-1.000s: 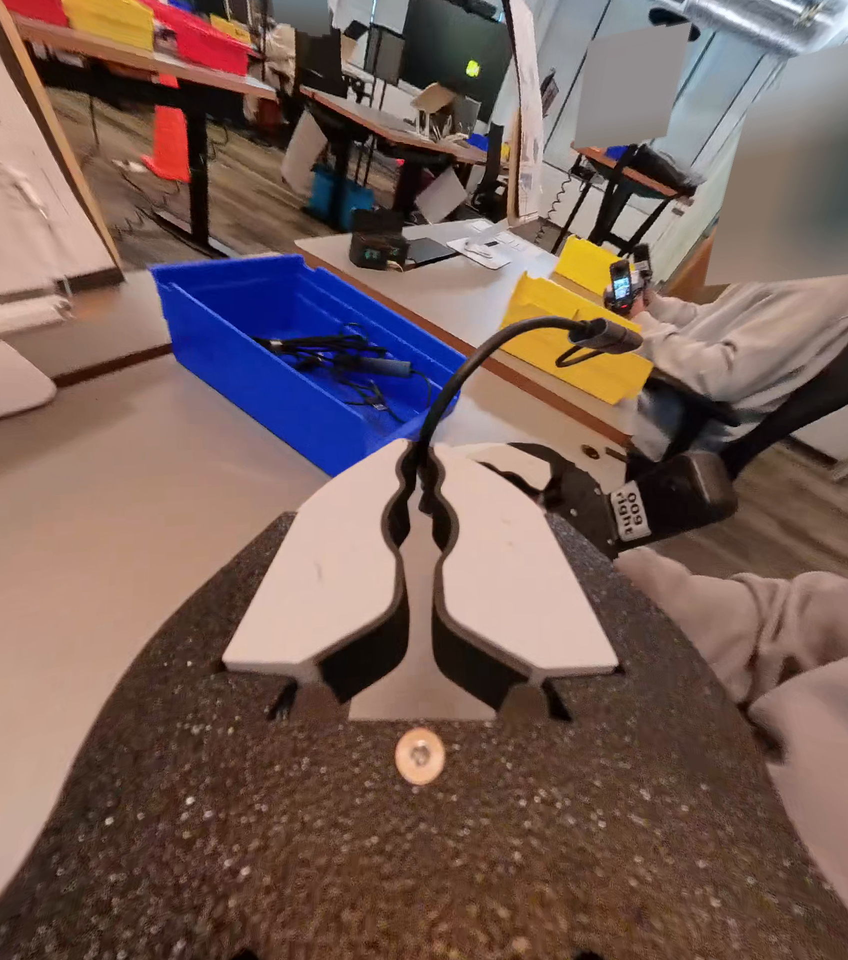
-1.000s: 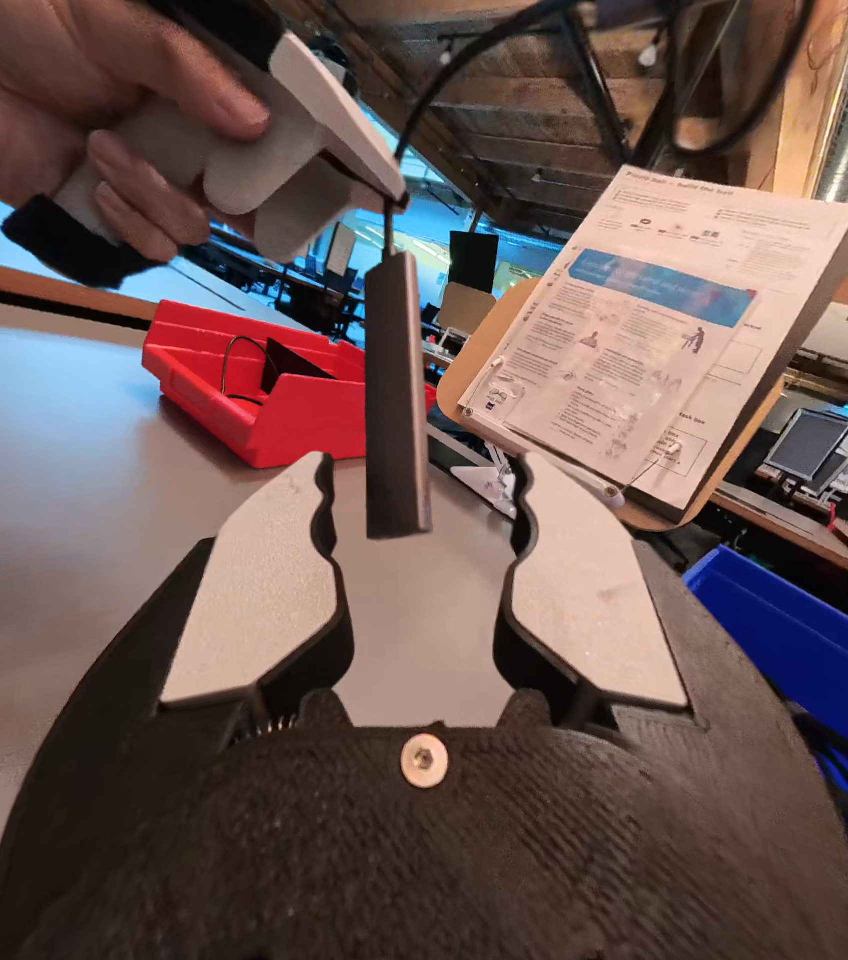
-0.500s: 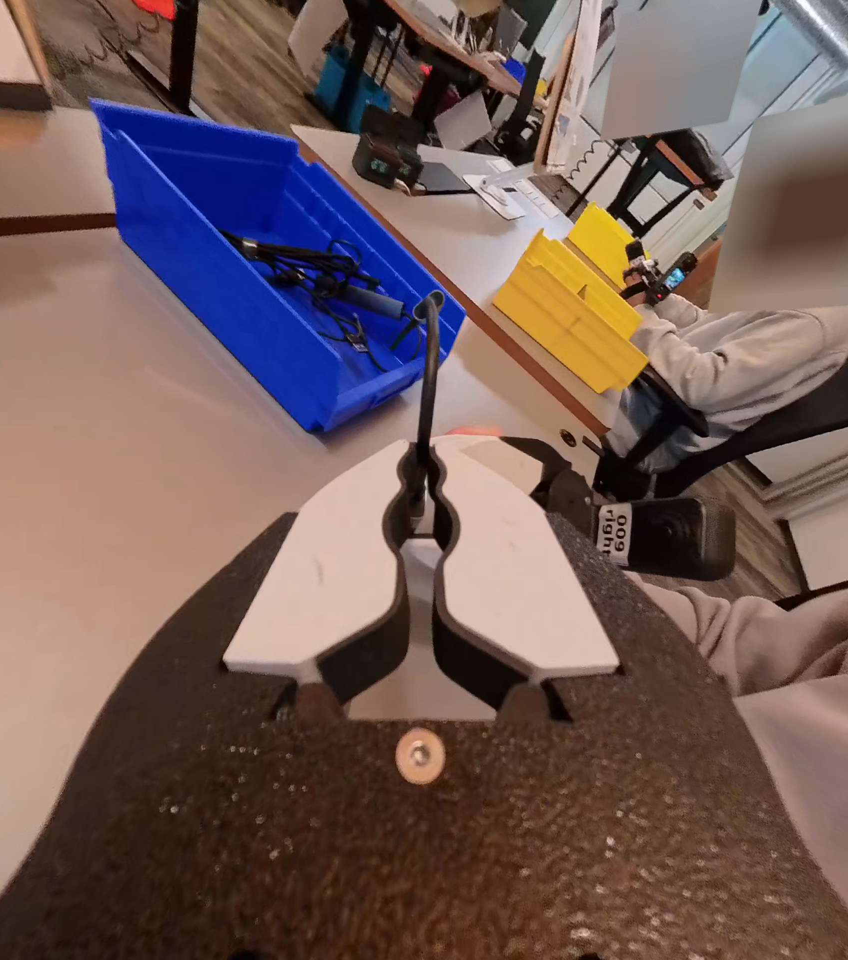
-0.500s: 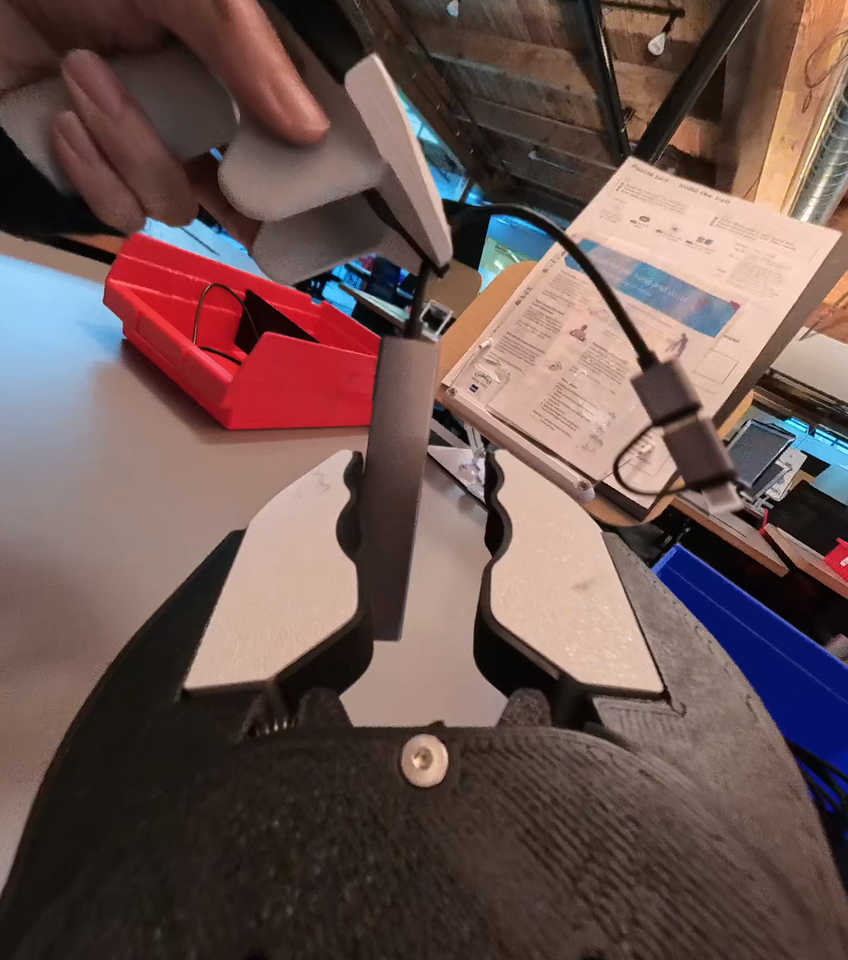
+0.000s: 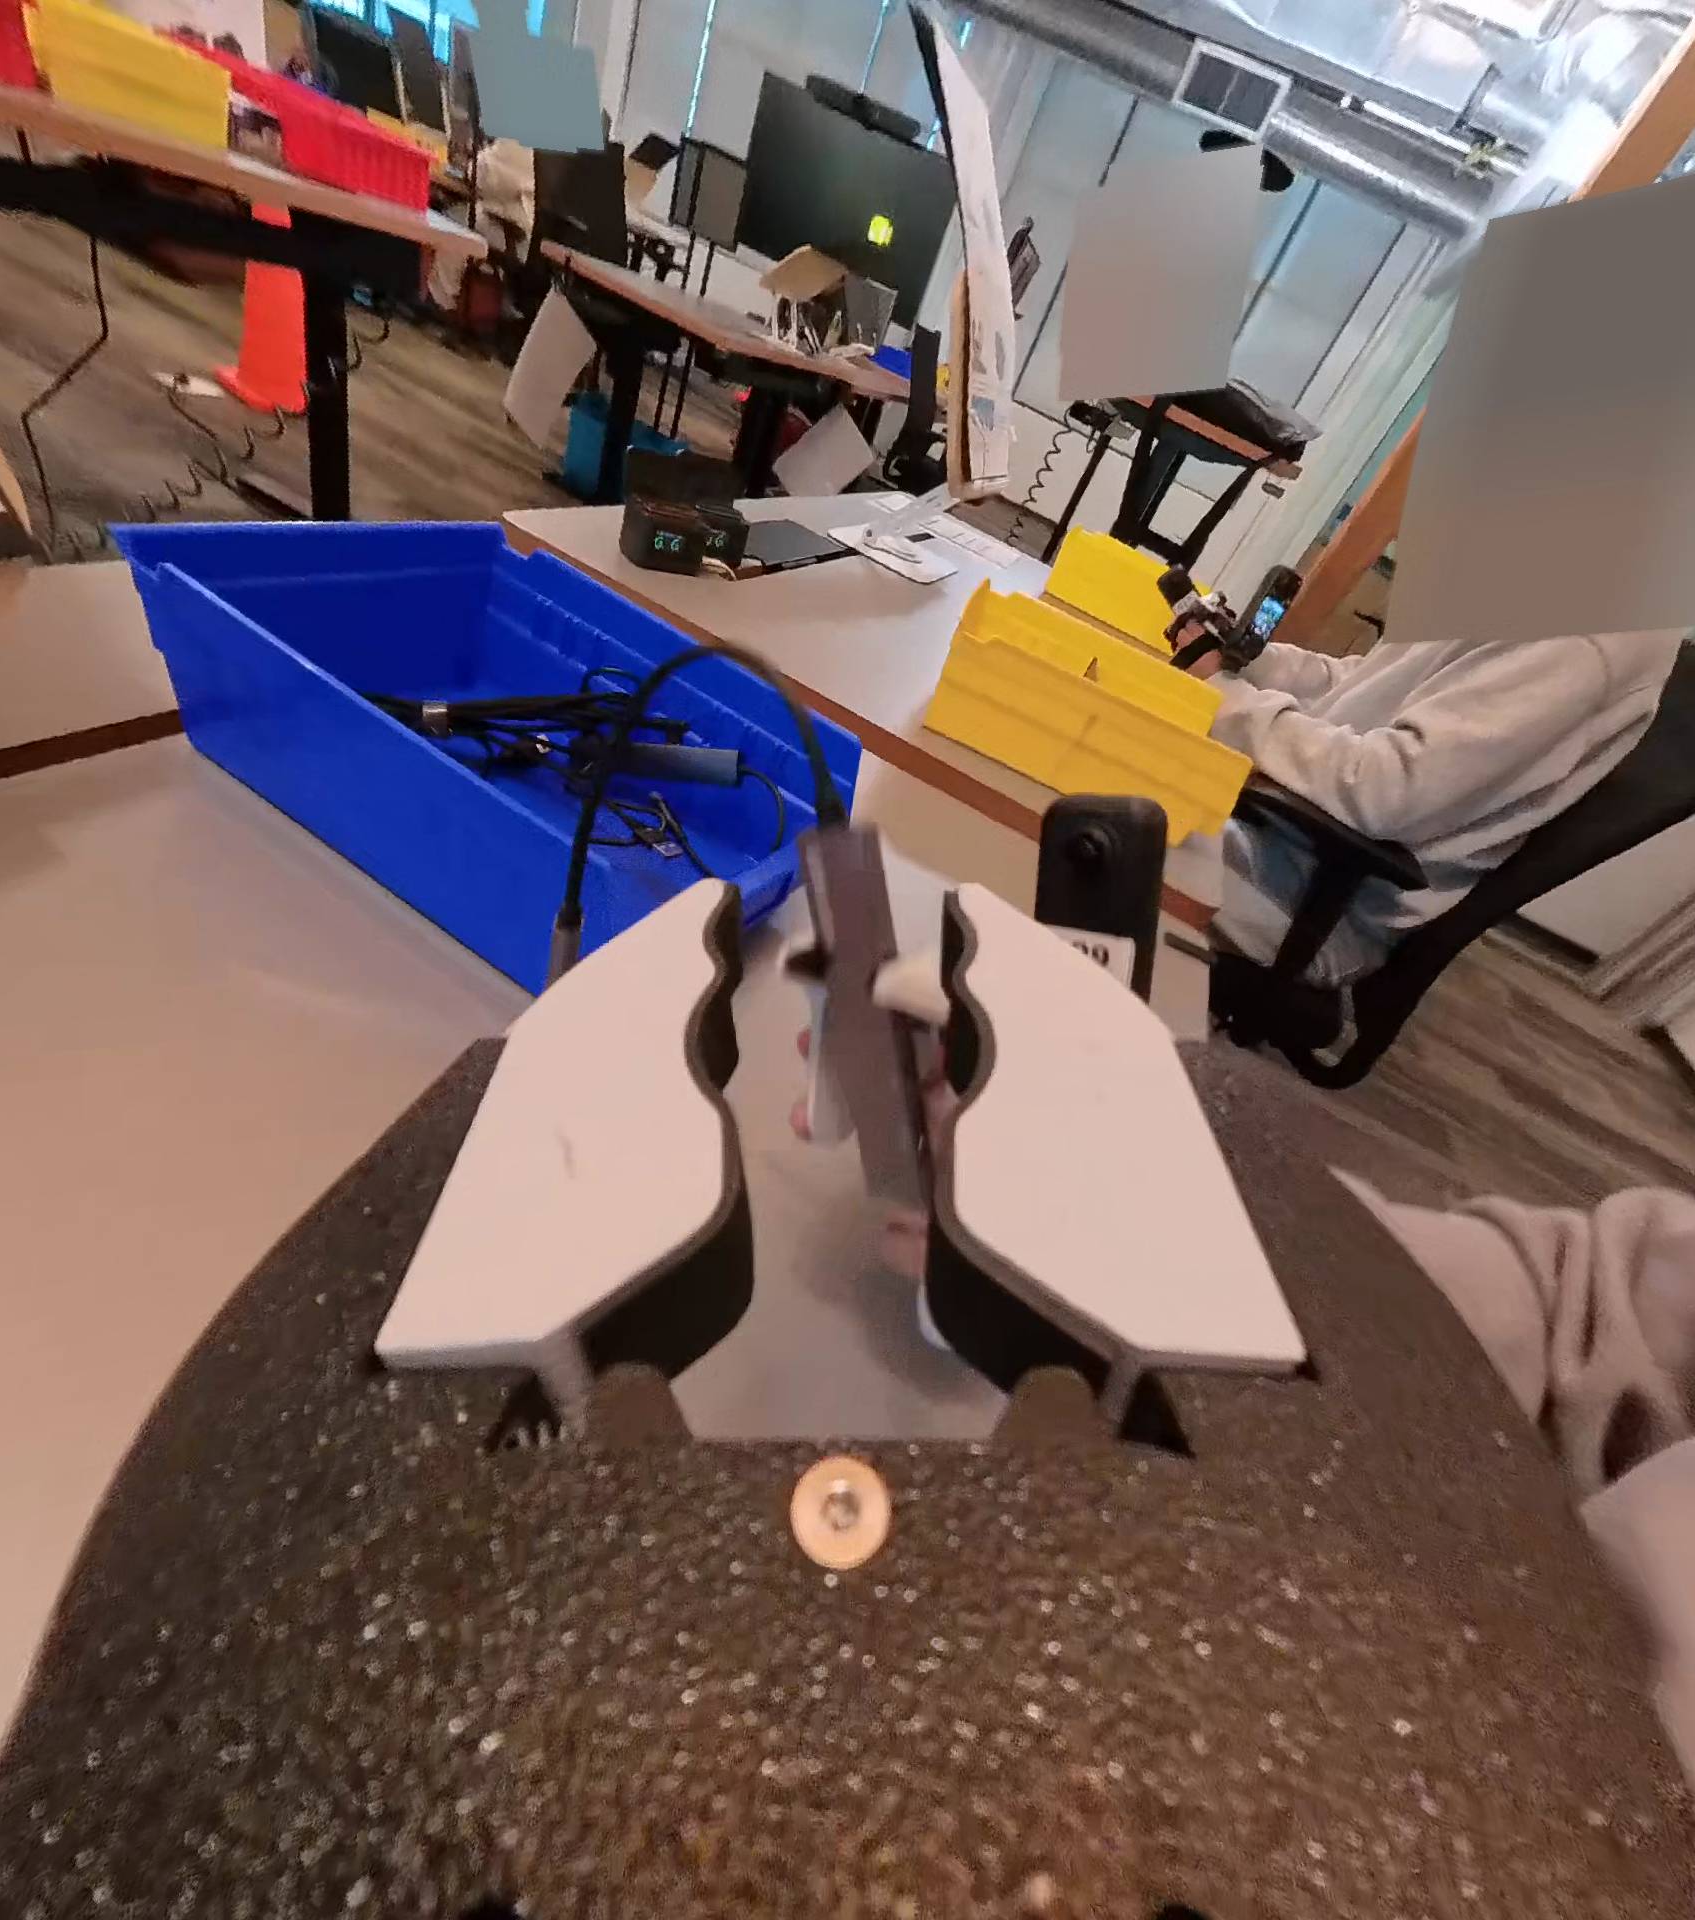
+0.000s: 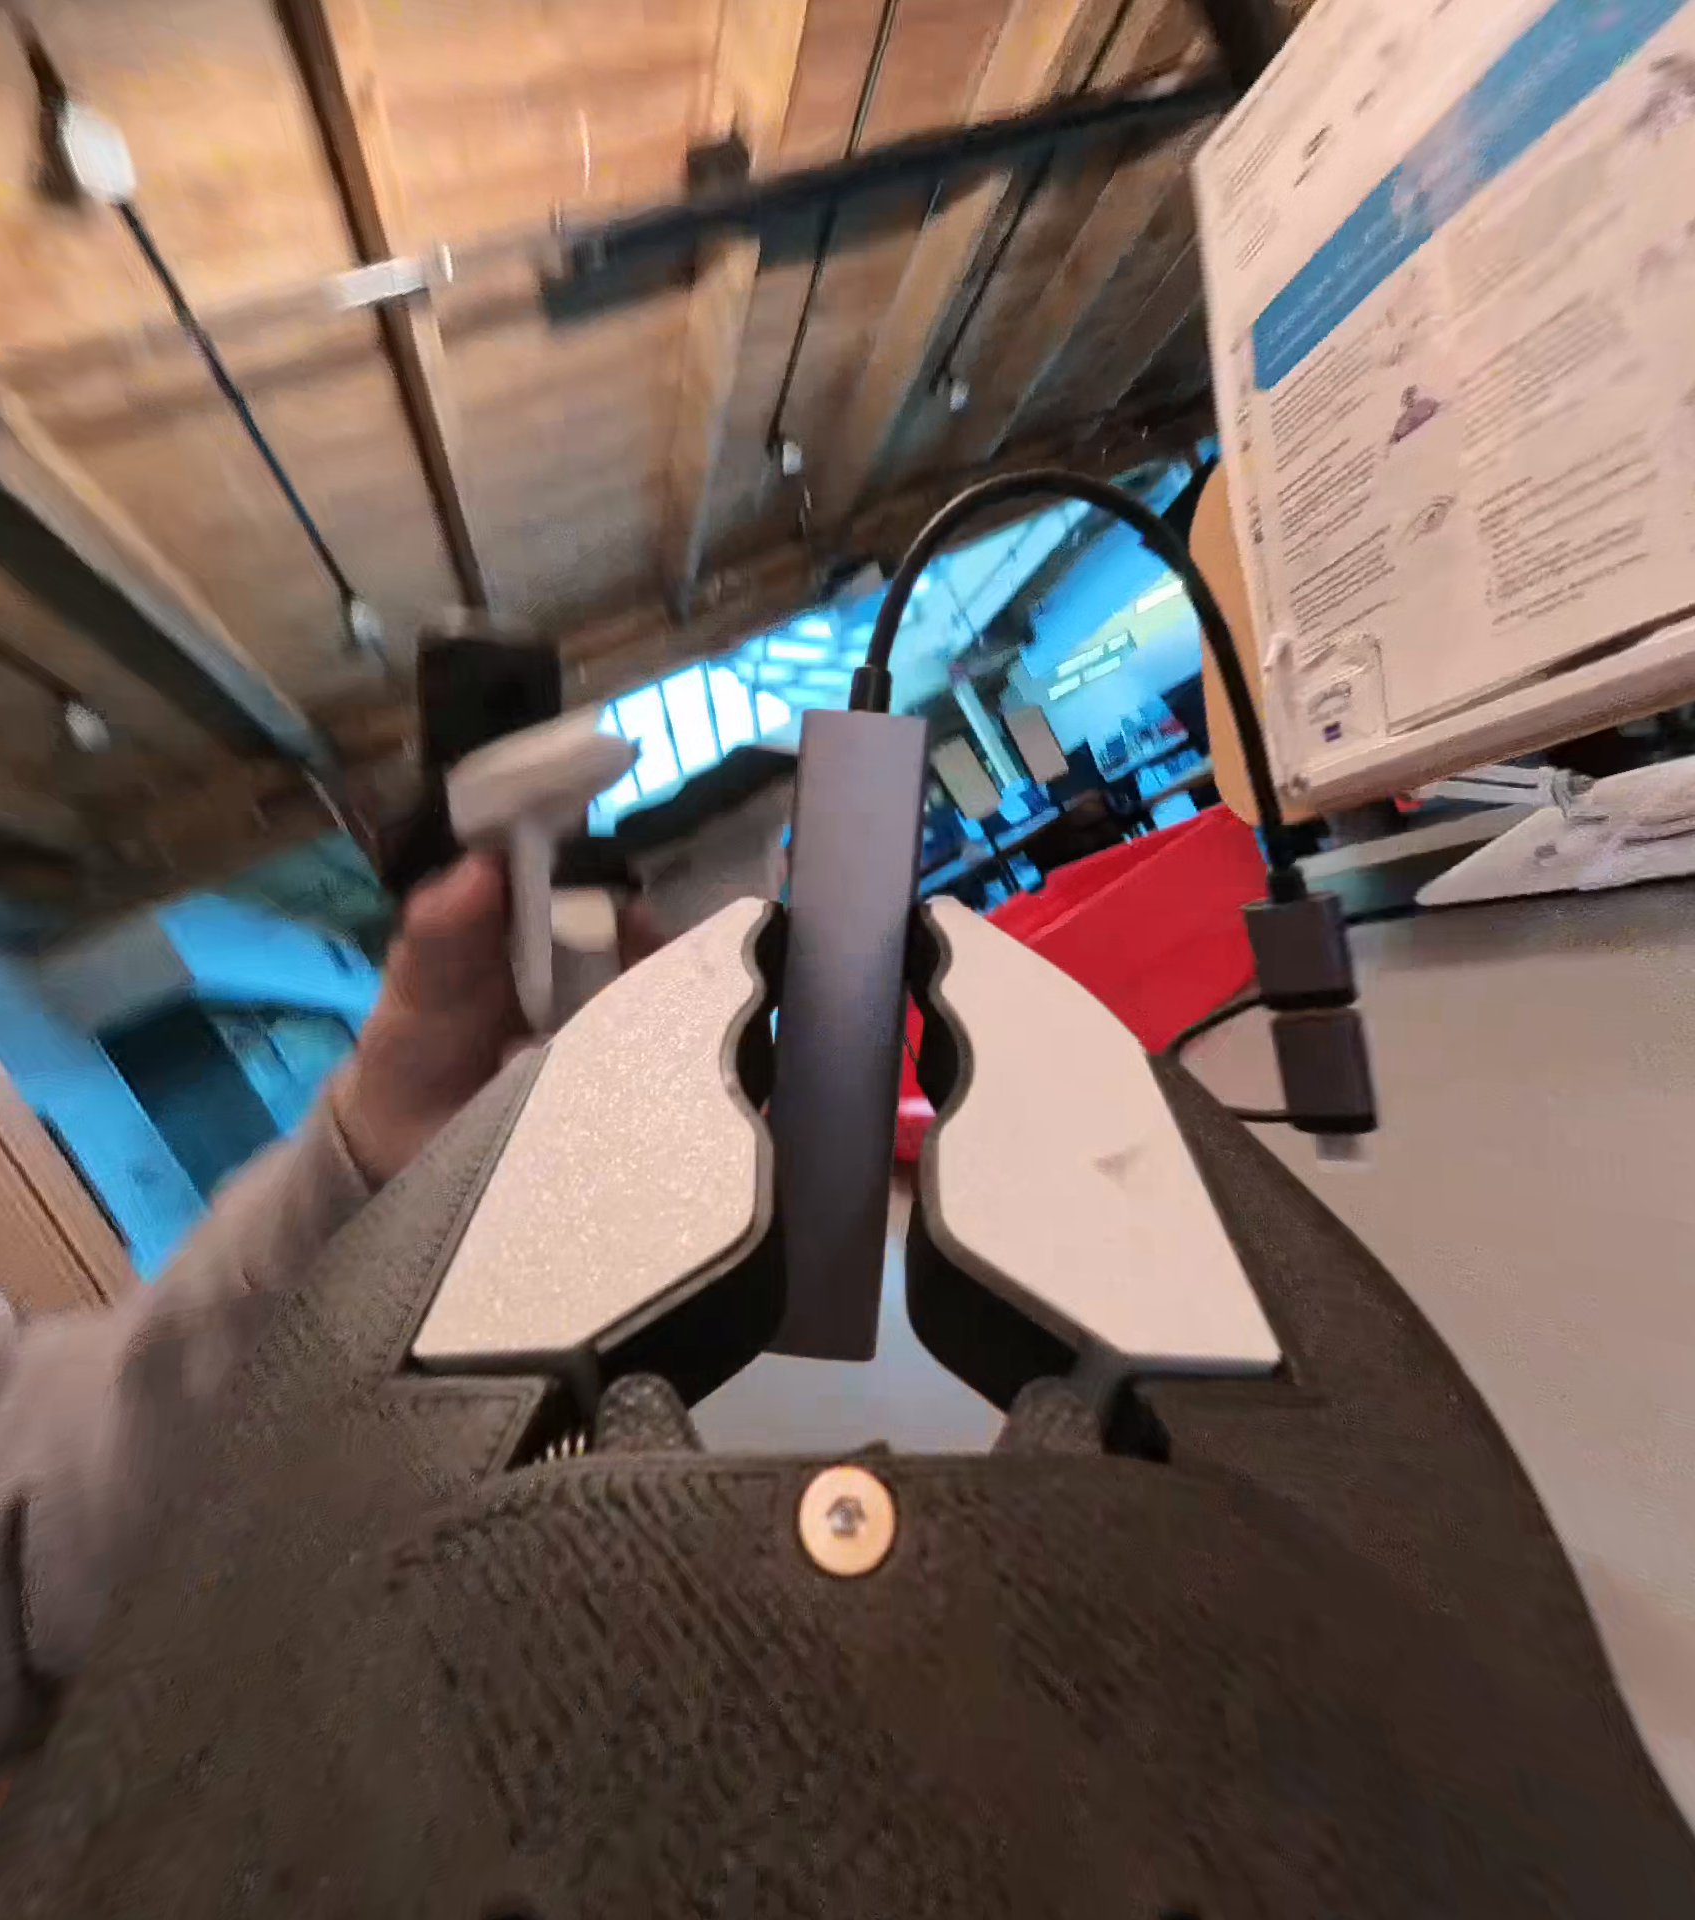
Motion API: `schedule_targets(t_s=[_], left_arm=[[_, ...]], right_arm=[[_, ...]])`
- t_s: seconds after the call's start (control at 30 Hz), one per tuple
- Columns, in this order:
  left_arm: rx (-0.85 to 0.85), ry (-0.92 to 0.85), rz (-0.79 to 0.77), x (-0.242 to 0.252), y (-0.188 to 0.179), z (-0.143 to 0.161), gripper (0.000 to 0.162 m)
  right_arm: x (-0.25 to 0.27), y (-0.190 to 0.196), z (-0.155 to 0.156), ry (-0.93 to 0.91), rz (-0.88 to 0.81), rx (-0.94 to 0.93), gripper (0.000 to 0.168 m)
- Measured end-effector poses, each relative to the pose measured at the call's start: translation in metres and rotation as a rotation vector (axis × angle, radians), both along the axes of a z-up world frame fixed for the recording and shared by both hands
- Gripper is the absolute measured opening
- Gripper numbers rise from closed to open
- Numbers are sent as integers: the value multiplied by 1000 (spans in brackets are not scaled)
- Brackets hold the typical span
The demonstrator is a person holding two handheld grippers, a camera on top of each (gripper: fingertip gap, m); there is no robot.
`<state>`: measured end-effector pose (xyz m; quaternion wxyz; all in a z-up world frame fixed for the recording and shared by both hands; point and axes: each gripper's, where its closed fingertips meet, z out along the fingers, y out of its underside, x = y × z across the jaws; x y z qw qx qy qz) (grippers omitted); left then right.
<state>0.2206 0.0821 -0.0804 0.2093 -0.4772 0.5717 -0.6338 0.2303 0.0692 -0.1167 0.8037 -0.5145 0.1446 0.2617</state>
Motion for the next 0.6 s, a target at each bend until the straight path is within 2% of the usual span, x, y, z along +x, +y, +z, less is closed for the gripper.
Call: schedule_targets(t_s=[0.13,0.2,0.33,0.43,0.6], left_arm=[[87,-20,-10,-19,-13,-38,34],[198,-46,34,-22,-18,-57,29],[539,-232,174,-24,-26,-61,29],[676,-294,176,-25,-39,-64,34],[974,-411,280,-23,-41,-70,25]], right_arm=[[13,-13,16,208,41,135,23],[15,-15,20,282,66,189,24],[12,-15,21,362,118,248,24],[14,-15,19,469,171,288,24],[8,-10,17,522,216,297,24]])
